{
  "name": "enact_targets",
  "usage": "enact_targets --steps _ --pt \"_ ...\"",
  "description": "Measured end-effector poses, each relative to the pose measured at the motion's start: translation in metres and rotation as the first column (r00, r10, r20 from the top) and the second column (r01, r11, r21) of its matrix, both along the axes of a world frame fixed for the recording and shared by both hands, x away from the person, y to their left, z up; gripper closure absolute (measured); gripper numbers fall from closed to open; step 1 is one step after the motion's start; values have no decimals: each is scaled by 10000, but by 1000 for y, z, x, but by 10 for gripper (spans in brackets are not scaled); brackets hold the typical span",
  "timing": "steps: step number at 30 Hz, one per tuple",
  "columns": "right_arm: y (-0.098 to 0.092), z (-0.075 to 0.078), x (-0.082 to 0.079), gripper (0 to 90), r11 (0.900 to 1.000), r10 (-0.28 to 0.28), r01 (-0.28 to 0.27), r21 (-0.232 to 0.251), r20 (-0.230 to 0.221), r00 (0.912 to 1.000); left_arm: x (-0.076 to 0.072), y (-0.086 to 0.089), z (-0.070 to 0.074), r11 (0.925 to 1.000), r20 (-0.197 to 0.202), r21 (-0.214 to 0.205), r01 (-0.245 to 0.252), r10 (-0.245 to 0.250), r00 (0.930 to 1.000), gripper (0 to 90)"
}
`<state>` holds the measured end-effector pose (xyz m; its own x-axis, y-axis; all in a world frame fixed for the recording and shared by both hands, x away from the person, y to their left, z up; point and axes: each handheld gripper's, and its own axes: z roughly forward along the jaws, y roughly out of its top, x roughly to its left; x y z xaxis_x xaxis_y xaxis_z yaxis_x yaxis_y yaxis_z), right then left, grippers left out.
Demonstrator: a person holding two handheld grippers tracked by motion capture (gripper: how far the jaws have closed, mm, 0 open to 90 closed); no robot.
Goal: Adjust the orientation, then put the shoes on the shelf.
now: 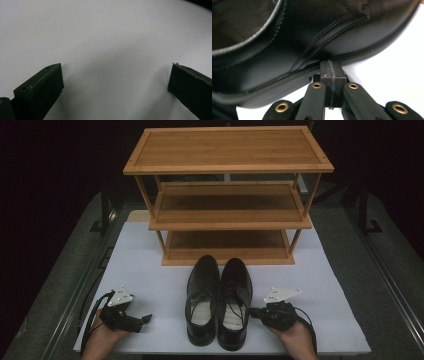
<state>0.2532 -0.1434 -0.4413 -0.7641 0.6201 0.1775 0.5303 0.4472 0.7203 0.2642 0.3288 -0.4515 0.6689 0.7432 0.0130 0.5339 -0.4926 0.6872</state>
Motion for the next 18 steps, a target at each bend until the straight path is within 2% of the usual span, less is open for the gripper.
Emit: enact_targets --steps 7,10,11,14,15,16,17,18 --pt "-1 1 -1 897 10000 58 -58 -70 60 10000 0 0 0 10000 25 29 10 -10 10000 0" --pt "-8 4 0 895 9998 -166 164 131 152 9997 0 0 0 10000 37 20 2 -2 10000 0" --pt "-13 7 2 844 9990 -361 356 253 207 9991 0 0 1 10000 68 15 10 -10 10000 0" --pt "-16 10 3 806 9986 -444 437 305 228 9988 0 0 1 10000 6 -30 -2 2 10000 0" --pt "-17 12 3 767 9982 -519 510 324 290 9982 0 0 2 9997 -56 -249 -60 58 10000 0" --pt "-20 16 5 678 9966 -736 723 392 326 9968 1 0 3 9990 -106 -452 -56 52 9999 0" --pt "-20 16 5 678 9966 -736 723 392 326 9968 1 0 5 9979 -79 -643 -55 50 10000 0" --pt "-24 20 7 610 9954 -878 860 426 412 9953 1 -1 7 9974 -38 -724 -55 53 10000 0"
